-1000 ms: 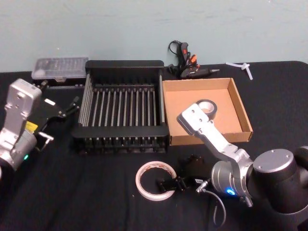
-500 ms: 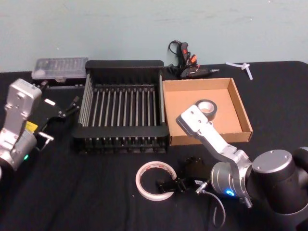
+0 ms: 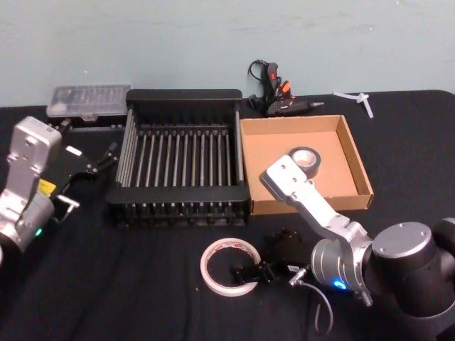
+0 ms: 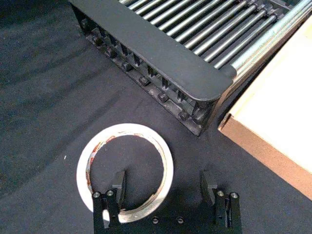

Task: Pick up the white tape and place it into the black box , Pick up the silver tape and place it into the brown box.

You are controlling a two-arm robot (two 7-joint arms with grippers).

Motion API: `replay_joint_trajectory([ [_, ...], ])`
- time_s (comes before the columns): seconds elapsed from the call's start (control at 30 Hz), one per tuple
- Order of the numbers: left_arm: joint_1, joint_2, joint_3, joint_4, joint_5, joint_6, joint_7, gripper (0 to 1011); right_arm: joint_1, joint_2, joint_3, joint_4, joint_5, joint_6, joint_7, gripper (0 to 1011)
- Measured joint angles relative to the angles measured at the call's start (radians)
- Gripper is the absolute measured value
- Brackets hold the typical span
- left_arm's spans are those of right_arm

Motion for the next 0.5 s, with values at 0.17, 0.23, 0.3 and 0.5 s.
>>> replay_joint_trajectory([
  [0.17,0.000,0.000,0.000,0.000,0.000,0.000,0.000,1001,-0.001,-0.005,0.002,0.001,-0.005,-0.002,0.004,1002],
  [0.23,0.000,0.000,0.000,0.000,0.000,0.000,0.000,1001,-0.001,-0.006,0.003,0.002,-0.007,-0.002,0.007,1002],
  [0.3,0.000,0.000,0.000,0.000,0.000,0.000,0.000,1001,-0.001,-0.007,0.003,0.003,-0.009,-0.002,0.008,1002],
  [0.5,0.000,0.000,0.000,0.000,0.000,0.000,0.000,1001,-0.002,-0.012,0.004,0.007,-0.013,-0.002,0.011,1002],
])
